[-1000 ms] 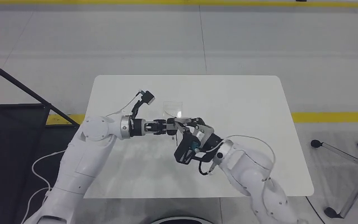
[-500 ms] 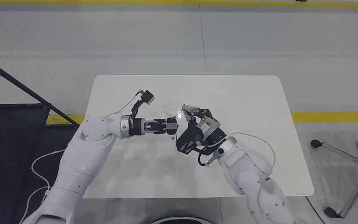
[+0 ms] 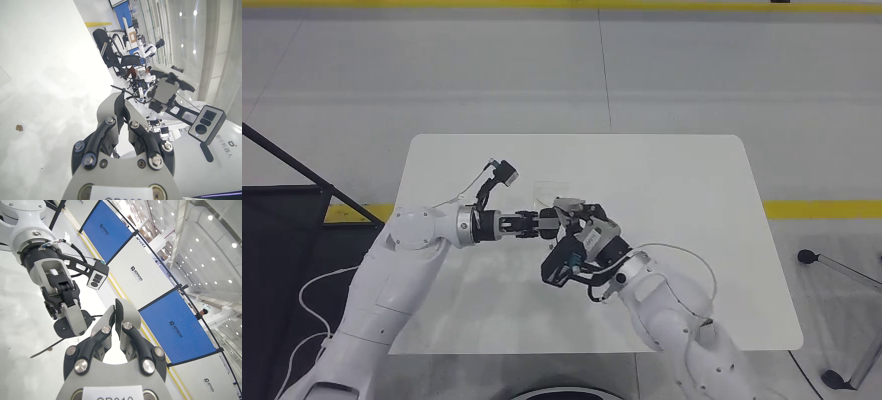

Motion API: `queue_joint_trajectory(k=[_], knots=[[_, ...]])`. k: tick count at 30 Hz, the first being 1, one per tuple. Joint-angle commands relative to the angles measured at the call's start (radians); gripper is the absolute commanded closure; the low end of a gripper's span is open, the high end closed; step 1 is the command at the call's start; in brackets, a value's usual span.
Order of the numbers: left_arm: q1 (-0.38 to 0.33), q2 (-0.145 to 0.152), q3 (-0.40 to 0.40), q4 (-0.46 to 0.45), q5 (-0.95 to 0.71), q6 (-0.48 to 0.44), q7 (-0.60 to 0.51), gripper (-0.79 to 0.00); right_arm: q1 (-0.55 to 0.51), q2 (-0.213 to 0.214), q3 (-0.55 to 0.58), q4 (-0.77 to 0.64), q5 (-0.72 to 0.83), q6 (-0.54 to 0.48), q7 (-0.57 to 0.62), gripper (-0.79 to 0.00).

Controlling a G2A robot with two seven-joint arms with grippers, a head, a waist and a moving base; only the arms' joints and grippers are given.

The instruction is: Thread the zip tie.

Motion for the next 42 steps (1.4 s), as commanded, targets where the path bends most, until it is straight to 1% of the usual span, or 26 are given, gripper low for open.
queue_joint_trajectory(k=[1, 9, 10, 11, 12, 13, 14, 15, 16, 17, 18, 19, 23, 27, 29, 31, 34, 35, 36, 42], knots=[[0.002, 0.001, 0.001, -0.003, -0.003, -0.001, 0.001, 0.0, -0.001, -0.001, 0.0, 0.0, -0.001, -0.002, 0.0, 0.0], [0.008, 0.006, -0.001, -0.008, -0.006, -0.004, 0.017, 0.0, -0.011, -0.002, 0.001, -0.009, -0.012, -0.009, 0.006, 0.0], [0.009, 0.006, -0.001, -0.009, -0.004, -0.006, 0.021, 0.0, -0.014, -0.003, 0.002, -0.01, -0.005, -0.009, 0.006, -0.148], [0.011, 0.007, -0.003, -0.01, -0.002, -0.007, 0.027, 0.0, -0.015, -0.003, 0.004, -0.011, 0.003, -0.012, 0.006, -0.268], [0.012, 0.008, -0.005, -0.013, 0.006, -0.009, 0.034, 0.0, -0.016, -0.003, 0.007, -0.012, 0.01, -0.016, 0.007, -0.369], [0.014, 0.009, -0.007, -0.015, 0.016, -0.01, 0.043, 0.0, -0.016, -0.004, 0.01, -0.013, 0.016, -0.019, 0.009, -0.437], [0.017, 0.01, -0.008, -0.019, 0.024, -0.011, 0.053, 0.0, -0.017, -0.004, 0.012, -0.015, 0.024, -0.021, 0.007, -0.548], [0.02, 0.01, -0.009, -0.023, 0.026, -0.011, 0.06, 0.0, -0.019, -0.004, 0.016, -0.016, 0.031, -0.023, 0.006, -0.613], [0.023, 0.011, -0.012, -0.026, 0.026, -0.015, 0.073, 0.0, -0.02, -0.004, 0.019, -0.018, 0.038, -0.025, 0.006, -0.656], [0.026, 0.012, -0.015, -0.03, 0.03, -0.019, 0.085, 0.0, -0.022, -0.004, 0.024, -0.021, 0.049, -0.025, 0.004, -0.73], [0.029, 0.013, -0.018, -0.034, 0.039, -0.023, 0.098, 0.0, -0.024, -0.004, 0.028, -0.024, 0.059, -0.026, 0.001, -0.767], [0.031, 0.014, -0.022, -0.04, 0.057, -0.027, 0.113, 0.0, -0.028, -0.004, 0.034, -0.027, 0.073, -0.026, -0.005, -0.785], [0.049, 0.017, -0.034, -0.075, 0.119, -0.04, 0.193, 0.0, -0.044, -0.003, 0.063, -0.038, 0.139, -0.038, -0.029, -0.785], [0.074, 0.02, -0.046, -0.126, 0.212, -0.048, 0.292, 0.0, -0.073, 0.0, 0.11, -0.041, 0.282, -0.07, -0.07, -0.785], [0.088, 0.021, -0.051, -0.15, 0.257, -0.055, 0.349, 0.0, -0.092, 0.0, 0.141, -0.027, 0.413, -0.101, -0.071, -0.785], [0.103, 0.022, -0.057, -0.174, 0.309, -0.06, 0.407, 0.0, -0.098, 0.0, 0.182, -0.012, 0.538, -0.118, -0.042, -0.785], [0.128, 0.02, -0.067, -0.206, 0.351, -0.082, 0.505, 0.0, -0.106, -0.004, 0.228, 0.036, 0.789, -0.107, 0.054, -0.785], [0.131, 0.02, -0.068, -0.208, 0.354, -0.084, 0.514, 0.0, -0.098, -0.004, 0.241, 0.045, 0.851, -0.105, 0.099, -0.785], [0.131, 0.02, -0.068, -0.208, 0.354, -0.084, 0.514, 0.0, -0.095, -0.004, 0.247, 0.049, 0.865, -0.099, 0.115, -0.785], [0.131, 0.02, -0.068, -0.208, 0.354, -0.084, 0.514, 0.0, -0.095, -0.004, 0.247, 0.049, 0.865, -0.099, 0.115, -0.785]])
